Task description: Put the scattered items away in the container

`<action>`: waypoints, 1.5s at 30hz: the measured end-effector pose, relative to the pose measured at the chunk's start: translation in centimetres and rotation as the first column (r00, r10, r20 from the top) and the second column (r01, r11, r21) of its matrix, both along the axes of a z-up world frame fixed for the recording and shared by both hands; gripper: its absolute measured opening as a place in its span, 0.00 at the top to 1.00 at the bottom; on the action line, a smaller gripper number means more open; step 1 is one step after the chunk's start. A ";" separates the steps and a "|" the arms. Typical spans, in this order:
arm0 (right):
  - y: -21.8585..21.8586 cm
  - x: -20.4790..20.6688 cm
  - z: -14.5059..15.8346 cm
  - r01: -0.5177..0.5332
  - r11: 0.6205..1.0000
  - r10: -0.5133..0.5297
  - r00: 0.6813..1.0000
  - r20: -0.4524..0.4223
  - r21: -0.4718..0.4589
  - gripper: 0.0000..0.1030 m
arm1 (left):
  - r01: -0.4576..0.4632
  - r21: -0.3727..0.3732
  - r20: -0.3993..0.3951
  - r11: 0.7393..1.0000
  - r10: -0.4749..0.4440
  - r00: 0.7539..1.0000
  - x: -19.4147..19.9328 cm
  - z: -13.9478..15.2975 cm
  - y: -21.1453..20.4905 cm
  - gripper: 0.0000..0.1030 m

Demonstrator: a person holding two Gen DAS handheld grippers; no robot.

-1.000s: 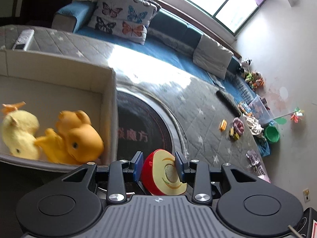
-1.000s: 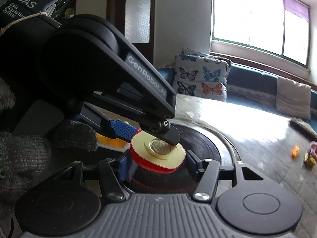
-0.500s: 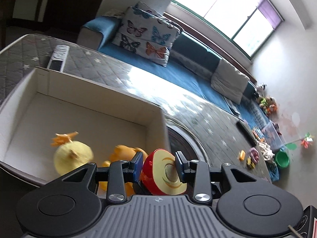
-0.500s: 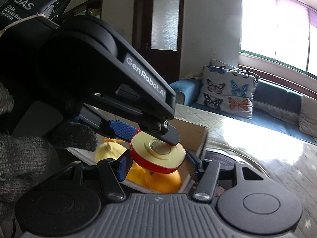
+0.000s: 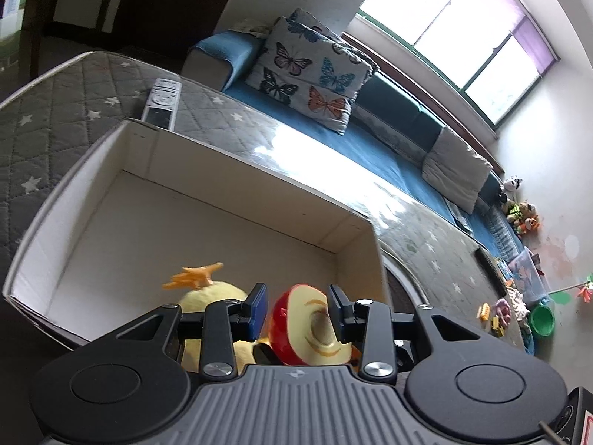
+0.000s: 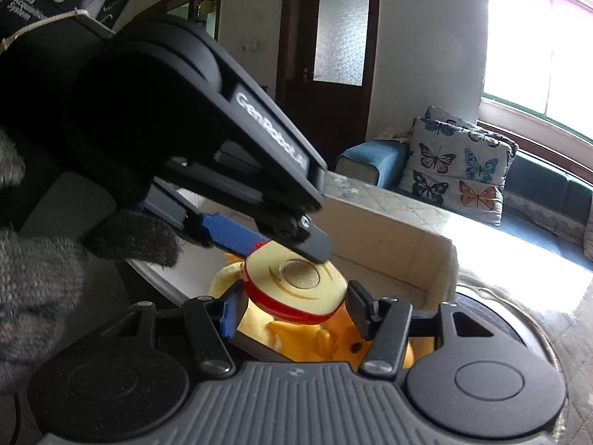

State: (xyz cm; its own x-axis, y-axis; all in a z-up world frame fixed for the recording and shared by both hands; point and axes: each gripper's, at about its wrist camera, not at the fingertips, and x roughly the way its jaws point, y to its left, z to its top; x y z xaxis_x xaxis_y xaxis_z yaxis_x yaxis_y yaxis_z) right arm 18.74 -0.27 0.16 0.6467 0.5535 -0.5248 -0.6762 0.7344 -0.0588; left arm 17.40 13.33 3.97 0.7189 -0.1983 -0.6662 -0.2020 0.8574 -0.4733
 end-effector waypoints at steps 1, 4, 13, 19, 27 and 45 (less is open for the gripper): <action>0.1 0.1 -0.2 0.000 1.000 0.000 1.000 -0.004 -0.003 0.43 | -0.008 0.002 0.000 1.000 0.008 1.000 -0.1 -0.1 0.3 0.64; 0.6 0.4 -0.7 0.002 1.000 -0.002 1.000 -0.008 -0.008 0.43 | -0.022 -0.001 -0.002 1.000 0.022 1.000 -0.4 -0.3 1.0 0.64; -0.1 -0.5 -0.1 0.008 1.000 -0.008 1.000 0.007 -0.021 0.42 | -0.040 -0.003 0.003 0.999 0.040 0.999 -1.7 -0.4 1.5 0.64; -1.3 -1.7 0.7 0.019 1.000 -0.019 1.000 0.024 -0.021 0.32 | -0.051 -0.002 0.009 0.999 0.051 0.999 -3.2 -0.3 1.7 0.64; -2.1 -4.3 0.4 0.030 0.999 -0.030 0.999 0.013 -0.036 0.28 | -0.062 0.024 0.017 0.998 0.062 0.998 -5.8 -0.2 1.4 0.63; -4.0 -6.7 -0.5 0.107 0.994 -0.107 0.989 -0.098 -0.002 0.14 | -0.074 0.194 0.077 0.978 0.059 0.995 -10.2 -0.4 -0.8 0.64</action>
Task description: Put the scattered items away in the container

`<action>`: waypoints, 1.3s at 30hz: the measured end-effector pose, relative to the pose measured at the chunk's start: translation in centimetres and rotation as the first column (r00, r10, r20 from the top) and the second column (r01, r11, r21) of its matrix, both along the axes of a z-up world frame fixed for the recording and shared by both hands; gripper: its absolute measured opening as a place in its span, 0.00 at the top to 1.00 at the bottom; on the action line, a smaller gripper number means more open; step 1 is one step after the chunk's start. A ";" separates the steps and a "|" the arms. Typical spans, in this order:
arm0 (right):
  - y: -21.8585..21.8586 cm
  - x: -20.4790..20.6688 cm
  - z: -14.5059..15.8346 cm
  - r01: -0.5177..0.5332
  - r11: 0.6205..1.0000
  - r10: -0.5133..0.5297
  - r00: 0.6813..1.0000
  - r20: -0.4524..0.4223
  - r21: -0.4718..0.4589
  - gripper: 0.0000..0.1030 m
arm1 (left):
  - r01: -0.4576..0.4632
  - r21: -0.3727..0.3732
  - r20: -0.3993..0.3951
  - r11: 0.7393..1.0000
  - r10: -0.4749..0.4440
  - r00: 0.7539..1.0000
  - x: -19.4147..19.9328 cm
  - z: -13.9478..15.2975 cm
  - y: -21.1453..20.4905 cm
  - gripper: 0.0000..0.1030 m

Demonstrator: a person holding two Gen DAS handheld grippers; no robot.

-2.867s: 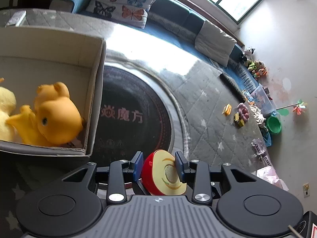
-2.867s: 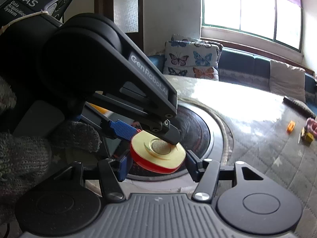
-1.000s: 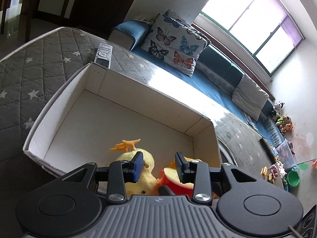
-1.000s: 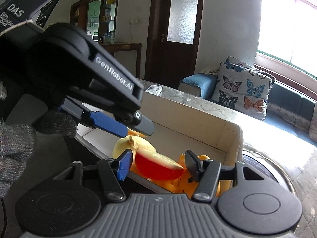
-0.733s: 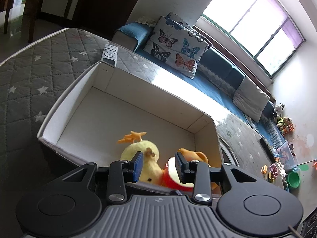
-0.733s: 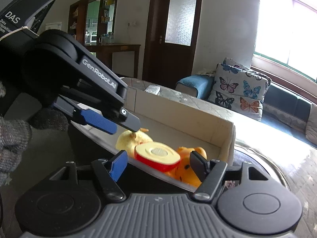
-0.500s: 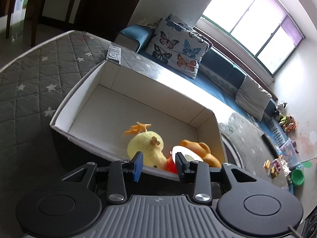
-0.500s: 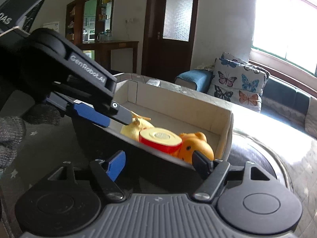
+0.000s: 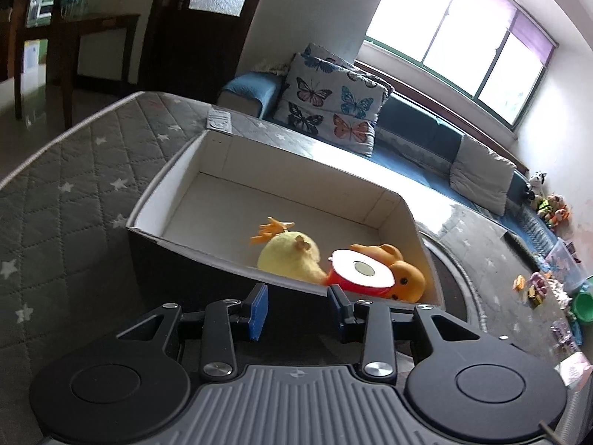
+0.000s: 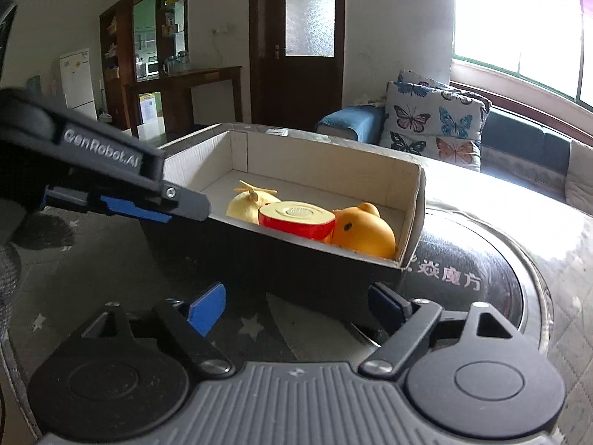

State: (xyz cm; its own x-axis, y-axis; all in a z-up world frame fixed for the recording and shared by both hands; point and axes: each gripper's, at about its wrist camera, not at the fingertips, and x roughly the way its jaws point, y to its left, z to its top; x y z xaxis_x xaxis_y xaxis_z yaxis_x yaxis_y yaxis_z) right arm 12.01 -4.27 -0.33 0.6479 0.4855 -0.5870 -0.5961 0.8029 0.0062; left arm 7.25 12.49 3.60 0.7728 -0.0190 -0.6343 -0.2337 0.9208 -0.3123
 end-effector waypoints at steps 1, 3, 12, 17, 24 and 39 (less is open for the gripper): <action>0.0 -0.1 0.0 0.003 1.000 -0.003 1.000 -0.002 0.001 0.13 | -0.004 0.001 -0.002 1.000 0.004 1.000 -0.1 -0.1 0.1 0.64; -0.1 -0.2 -0.1 0.008 1.000 -0.008 1.000 -0.010 0.001 0.11 | -0.007 0.026 -0.002 1.000 0.007 1.000 -0.4 -0.3 -0.1 0.64; 0.0 -1.0 -0.7 0.032 0.999 -0.032 0.998 -0.054 -0.001 0.00 | -0.001 0.118 -0.011 0.993 0.002 1.000 -1.4 -1.1 -1.0 0.63; -0.1 -1.3 -1.1 0.055 0.998 -0.056 0.995 -0.078 -0.016 0.00 | 0.003 0.162 -0.051 0.987 0.005 0.999 -1.4 -1.5 -1.7 0.62; 0.0 -1.7 -0.9 0.066 0.998 -0.067 0.993 -0.093 -0.017 0.00 | 0.001 0.174 -0.081 0.985 0.013 0.997 -1.4 -2.1 -2.0 0.63; 0.4 -2.1 -1.2 0.075 0.997 -0.078 0.991 -0.110 -0.032 0.00 | -0.009 0.193 -0.095 0.981 0.027 0.995 -1.7 -2.6 -1.8 0.64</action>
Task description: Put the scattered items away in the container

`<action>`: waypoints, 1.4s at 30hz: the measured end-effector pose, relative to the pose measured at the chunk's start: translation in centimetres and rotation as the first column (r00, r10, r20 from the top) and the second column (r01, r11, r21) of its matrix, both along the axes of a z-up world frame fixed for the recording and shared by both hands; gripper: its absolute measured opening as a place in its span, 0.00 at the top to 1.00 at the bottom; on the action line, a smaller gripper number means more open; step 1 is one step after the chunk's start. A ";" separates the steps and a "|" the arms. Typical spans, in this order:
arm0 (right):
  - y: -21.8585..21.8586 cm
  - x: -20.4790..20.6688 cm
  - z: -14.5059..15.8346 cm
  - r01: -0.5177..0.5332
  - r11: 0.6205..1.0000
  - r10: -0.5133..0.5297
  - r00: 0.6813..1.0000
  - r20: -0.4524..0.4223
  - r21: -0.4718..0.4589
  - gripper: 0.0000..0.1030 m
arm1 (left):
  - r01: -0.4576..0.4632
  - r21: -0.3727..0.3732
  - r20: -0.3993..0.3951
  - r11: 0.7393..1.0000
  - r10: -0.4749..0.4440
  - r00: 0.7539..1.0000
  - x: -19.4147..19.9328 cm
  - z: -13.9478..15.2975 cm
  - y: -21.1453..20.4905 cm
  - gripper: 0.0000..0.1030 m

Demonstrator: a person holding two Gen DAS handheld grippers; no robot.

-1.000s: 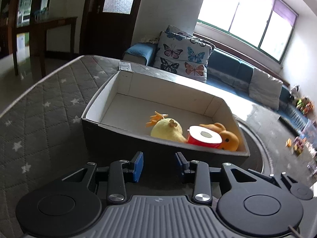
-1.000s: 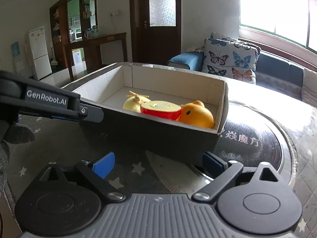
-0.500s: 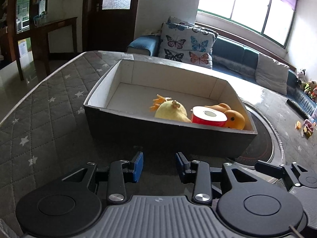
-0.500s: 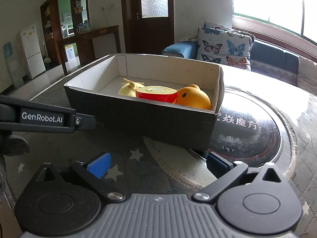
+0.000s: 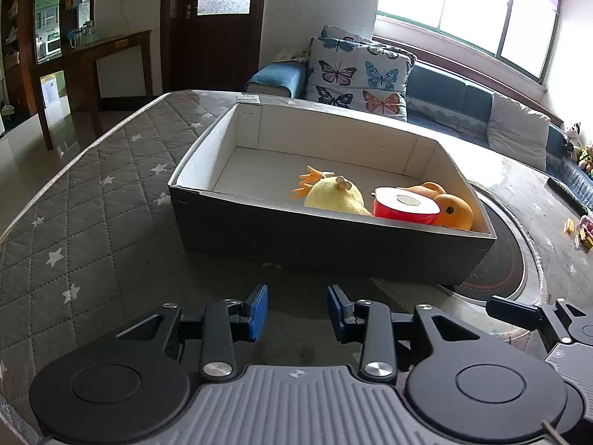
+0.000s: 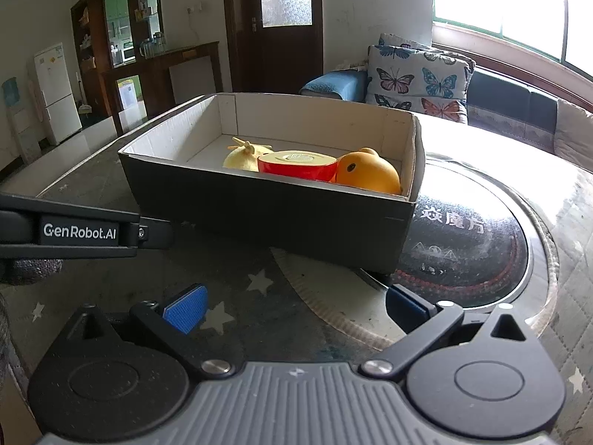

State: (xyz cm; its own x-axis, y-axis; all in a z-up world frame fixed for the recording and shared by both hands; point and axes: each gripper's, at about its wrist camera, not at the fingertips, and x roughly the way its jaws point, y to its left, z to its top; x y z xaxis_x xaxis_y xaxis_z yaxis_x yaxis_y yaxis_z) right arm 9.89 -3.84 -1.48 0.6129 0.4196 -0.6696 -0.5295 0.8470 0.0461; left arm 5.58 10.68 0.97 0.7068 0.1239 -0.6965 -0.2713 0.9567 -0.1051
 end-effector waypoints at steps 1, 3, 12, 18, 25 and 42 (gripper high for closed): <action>0.0 0.0 0.0 0.000 1.000 0.000 1.000 0.000 0.000 0.00 | 0.000 0.000 0.000 1.000 0.000 1.000 0.0 0.0 0.0 0.64; 0.1 -0.1 0.1 0.003 1.000 -0.003 1.000 -0.001 0.001 0.00 | 0.000 0.000 0.001 1.000 0.000 1.000 0.0 0.0 0.0 0.64; 0.1 -0.1 0.3 0.012 1.000 -0.012 1.000 -0.004 0.008 0.00 | -0.003 0.016 0.008 1.000 0.003 1.000 -0.1 0.4 -0.1 0.64; 0.4 0.2 0.6 0.022 1.000 -0.022 1.000 -0.008 0.008 0.00 | -0.001 0.043 0.016 0.999 0.001 1.000 0.1 0.8 -0.2 0.64; 0.5 0.9 0.9 0.051 0.999 -0.051 0.998 -0.026 0.000 0.00 | 0.003 0.070 0.018 0.998 -0.005 1.000 0.6 1.1 -0.3 0.64; 0.4 1.5 0.9 0.081 0.996 -0.082 0.996 -0.043 -0.022 0.00 | 0.002 0.112 0.011 0.994 -0.003 1.000 1.3 1.1 -0.7 0.64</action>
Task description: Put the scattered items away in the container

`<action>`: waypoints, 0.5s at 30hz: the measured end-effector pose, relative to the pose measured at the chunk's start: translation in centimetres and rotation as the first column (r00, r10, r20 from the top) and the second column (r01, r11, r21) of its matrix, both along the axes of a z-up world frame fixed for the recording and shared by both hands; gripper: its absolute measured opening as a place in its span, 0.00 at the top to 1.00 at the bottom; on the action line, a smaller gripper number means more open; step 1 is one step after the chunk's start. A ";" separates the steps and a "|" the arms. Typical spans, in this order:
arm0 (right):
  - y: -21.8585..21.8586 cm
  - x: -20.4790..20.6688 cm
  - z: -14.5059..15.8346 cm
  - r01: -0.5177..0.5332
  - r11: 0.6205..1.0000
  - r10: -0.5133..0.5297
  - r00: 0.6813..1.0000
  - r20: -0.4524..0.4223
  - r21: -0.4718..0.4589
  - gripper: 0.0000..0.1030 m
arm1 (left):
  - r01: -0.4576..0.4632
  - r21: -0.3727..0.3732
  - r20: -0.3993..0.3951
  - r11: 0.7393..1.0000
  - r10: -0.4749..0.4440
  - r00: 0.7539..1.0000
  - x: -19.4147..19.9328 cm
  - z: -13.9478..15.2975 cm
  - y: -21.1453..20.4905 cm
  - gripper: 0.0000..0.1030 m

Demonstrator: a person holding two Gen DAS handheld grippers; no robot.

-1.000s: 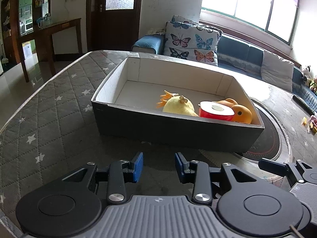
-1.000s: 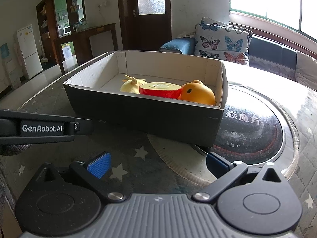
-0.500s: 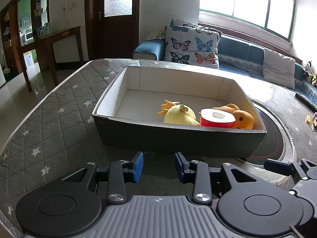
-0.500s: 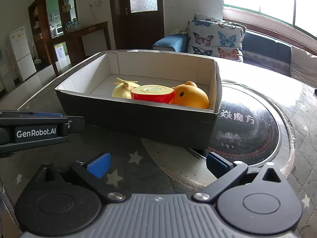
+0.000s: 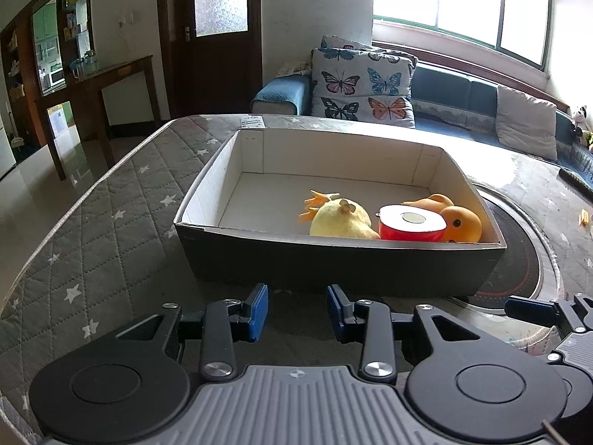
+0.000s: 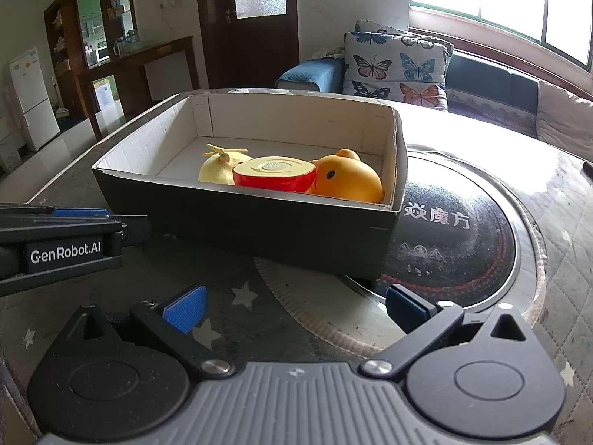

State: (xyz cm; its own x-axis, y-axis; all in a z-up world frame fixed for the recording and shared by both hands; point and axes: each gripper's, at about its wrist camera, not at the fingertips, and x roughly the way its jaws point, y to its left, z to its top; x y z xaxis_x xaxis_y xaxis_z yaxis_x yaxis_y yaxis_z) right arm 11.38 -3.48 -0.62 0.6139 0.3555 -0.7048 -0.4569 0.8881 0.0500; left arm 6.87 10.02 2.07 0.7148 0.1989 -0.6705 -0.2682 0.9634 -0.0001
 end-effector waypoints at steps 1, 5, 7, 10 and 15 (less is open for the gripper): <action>0.0 0.0 0.0 0.001 1.000 -0.001 1.000 -0.001 0.000 0.00 | 0.000 0.001 -0.001 1.000 0.000 1.000 0.0 0.0 0.0 0.64; 0.0 0.2 0.2 0.004 1.000 -0.004 1.000 -0.003 -0.002 0.00 | -0.001 0.014 -0.001 1.000 0.001 1.000 0.3 0.1 -0.1 0.64; 0.0 0.3 0.3 0.007 1.000 -0.007 1.000 -0.003 -0.003 0.00 | -0.001 0.018 -0.001 1.000 0.001 1.000 0.5 0.2 -0.1 0.64; -0.1 0.6 0.4 0.013 1.000 -0.013 1.000 -0.006 -0.001 0.00 | 0.001 0.020 -0.003 1.000 -0.001 1.000 0.7 0.2 -0.2 0.64; -0.1 0.9 0.5 0.020 1.000 -0.020 1.000 -0.011 -0.005 0.00 | 0.007 0.031 -0.012 1.000 -0.007 1.000 1.1 0.2 -0.3 0.64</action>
